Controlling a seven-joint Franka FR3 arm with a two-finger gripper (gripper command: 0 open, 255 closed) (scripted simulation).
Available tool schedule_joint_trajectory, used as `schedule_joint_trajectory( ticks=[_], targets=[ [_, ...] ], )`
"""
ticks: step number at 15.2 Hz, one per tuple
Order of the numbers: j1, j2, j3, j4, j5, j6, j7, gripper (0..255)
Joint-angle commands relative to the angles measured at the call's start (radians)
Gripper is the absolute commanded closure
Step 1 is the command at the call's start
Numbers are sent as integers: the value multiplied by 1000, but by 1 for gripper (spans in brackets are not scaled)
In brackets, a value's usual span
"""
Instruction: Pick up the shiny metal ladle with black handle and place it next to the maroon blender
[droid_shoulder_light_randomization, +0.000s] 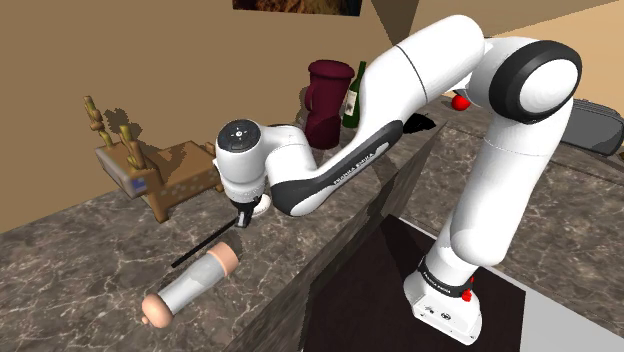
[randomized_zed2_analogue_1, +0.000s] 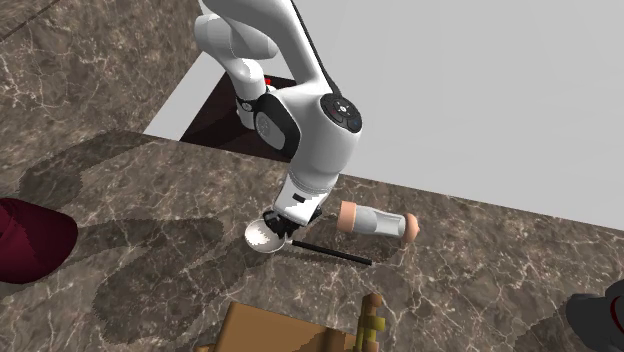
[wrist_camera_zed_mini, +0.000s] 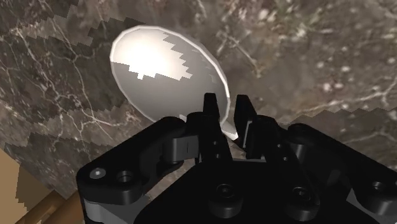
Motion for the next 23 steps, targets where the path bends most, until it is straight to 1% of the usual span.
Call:
schedule_joint_trajectory(
  ticks=[1,7,15,23],
  targets=[
    [0,0,0,0,0,0,0,255],
    [0,0,0,0,0,0,0,255],
    [-8,-71,12,33,86,-68,-83,255],
    [-11,-128,15,83,154,-145,-156,255]
  ],
)
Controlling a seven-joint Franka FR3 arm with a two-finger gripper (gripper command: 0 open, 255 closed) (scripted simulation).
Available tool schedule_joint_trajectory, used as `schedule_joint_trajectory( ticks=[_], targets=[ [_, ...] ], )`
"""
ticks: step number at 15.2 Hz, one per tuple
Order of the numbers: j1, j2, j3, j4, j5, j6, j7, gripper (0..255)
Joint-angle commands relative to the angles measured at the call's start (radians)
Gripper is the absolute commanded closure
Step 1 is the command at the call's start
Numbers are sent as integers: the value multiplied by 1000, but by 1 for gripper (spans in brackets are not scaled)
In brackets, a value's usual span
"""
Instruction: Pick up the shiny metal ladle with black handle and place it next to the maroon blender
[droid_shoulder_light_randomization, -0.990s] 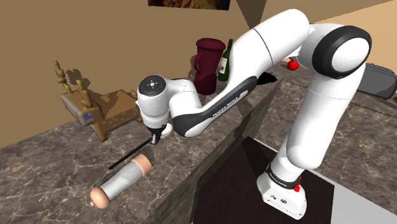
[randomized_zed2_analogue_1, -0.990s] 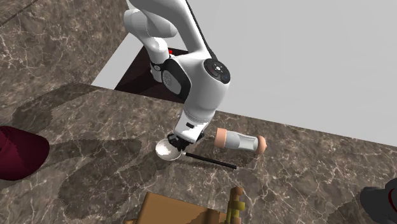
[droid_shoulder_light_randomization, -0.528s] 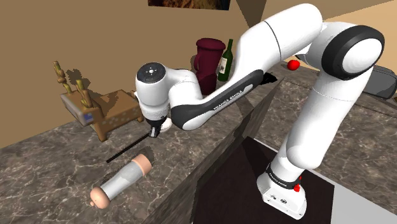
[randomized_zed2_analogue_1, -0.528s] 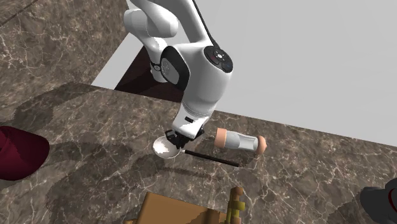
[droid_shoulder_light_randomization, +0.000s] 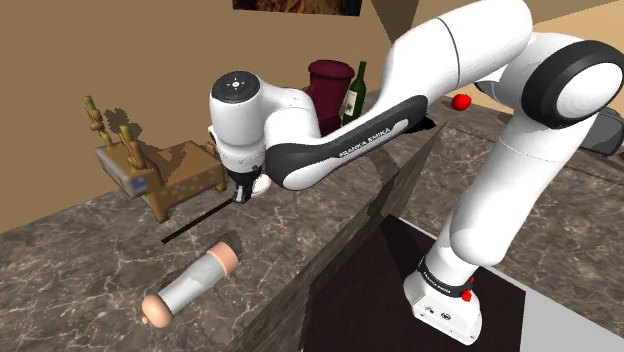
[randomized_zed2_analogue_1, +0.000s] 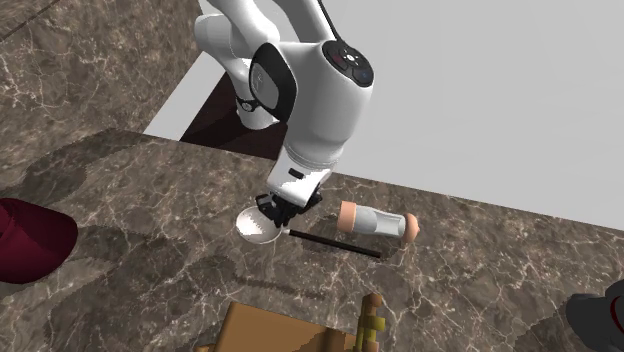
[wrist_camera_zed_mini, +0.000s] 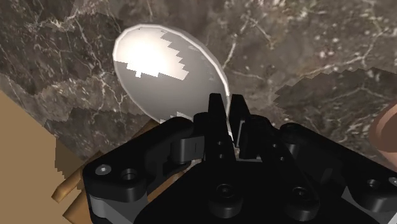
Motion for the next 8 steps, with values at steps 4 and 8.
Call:
schedule_joint_trajectory(
  ticks=[4,8],
  targets=[
    [0,-27,0,39,34,-52,-39,255],
    [0,-46,-1,73,57,-95,-68,255]
  ],
)
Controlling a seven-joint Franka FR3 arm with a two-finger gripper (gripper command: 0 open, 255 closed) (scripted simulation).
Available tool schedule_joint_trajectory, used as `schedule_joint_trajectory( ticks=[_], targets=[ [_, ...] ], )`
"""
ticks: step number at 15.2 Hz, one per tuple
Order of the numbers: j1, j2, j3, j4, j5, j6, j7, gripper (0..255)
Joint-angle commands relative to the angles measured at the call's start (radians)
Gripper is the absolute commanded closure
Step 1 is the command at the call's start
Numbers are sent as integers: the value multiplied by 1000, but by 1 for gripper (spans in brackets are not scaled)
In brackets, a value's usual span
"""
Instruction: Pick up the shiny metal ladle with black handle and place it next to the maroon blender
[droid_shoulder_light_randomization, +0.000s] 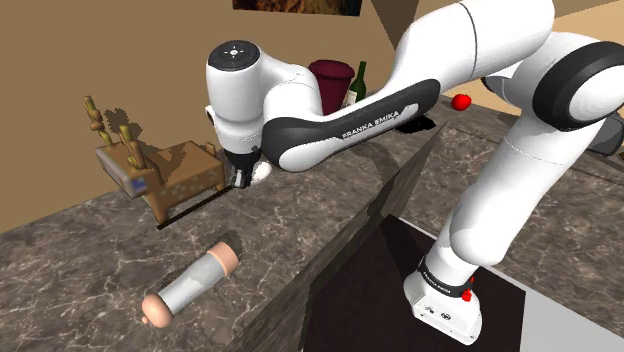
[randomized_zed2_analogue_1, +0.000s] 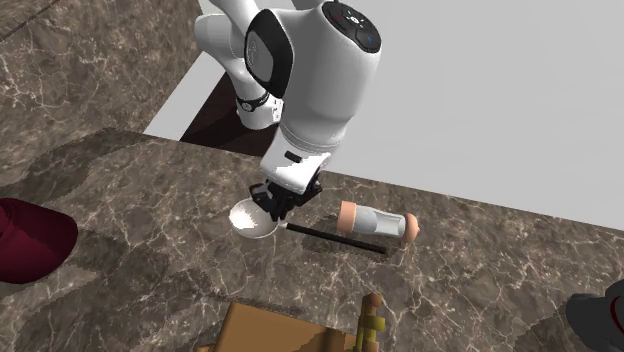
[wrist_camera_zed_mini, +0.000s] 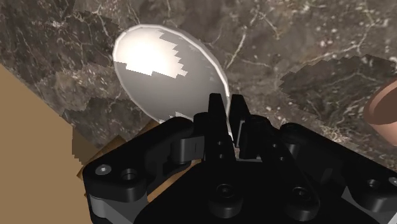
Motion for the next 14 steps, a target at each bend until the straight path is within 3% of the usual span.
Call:
schedule_joint_trajectory(
  ticks=[1,14],
  targets=[
    [2,-7,1,20,10,-24,-11,255],
    [3,-38,-1,160,54,-175,-85,255]
  ],
)
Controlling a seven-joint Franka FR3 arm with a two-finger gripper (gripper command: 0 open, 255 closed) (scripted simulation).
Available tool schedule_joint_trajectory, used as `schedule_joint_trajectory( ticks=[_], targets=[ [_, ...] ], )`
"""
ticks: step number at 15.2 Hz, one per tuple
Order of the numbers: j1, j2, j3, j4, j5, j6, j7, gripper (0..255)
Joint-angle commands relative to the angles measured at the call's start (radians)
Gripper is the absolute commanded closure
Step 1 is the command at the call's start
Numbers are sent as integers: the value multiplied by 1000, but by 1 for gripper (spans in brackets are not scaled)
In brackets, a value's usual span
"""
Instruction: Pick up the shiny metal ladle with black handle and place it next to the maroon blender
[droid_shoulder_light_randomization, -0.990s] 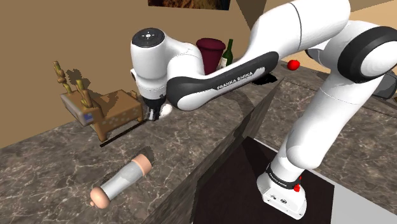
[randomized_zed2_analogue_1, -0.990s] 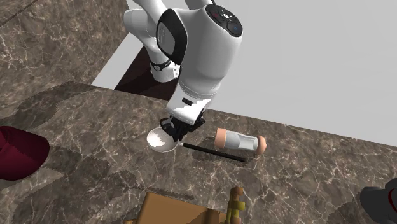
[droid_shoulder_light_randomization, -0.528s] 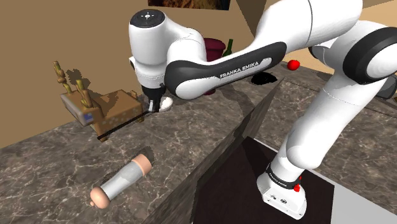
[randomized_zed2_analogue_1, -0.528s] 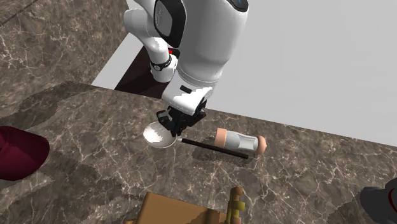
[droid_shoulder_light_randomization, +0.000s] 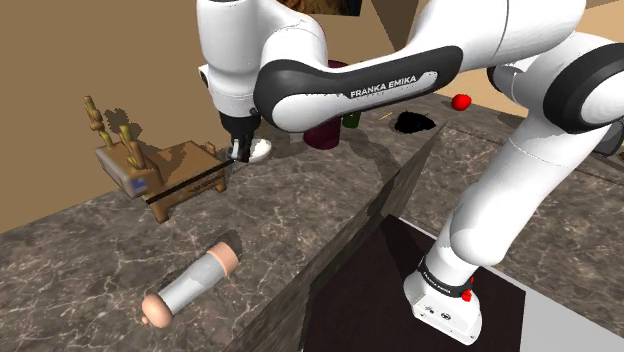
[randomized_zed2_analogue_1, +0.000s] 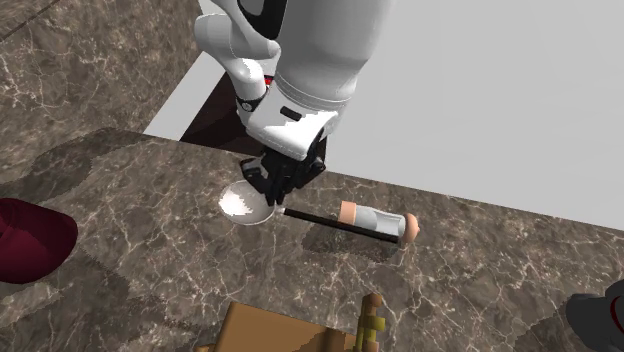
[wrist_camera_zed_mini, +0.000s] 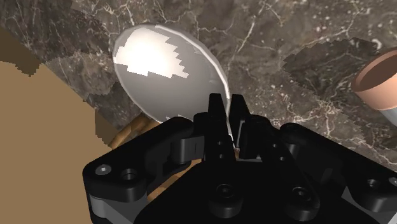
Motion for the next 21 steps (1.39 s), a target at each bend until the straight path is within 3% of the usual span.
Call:
schedule_joint_trajectory(
  ticks=[1,21],
  targets=[
    [-1,-1,-1,26,4,-25,-12,255],
    [9,47,16,338,-9,-291,-82,255]
  ],
)
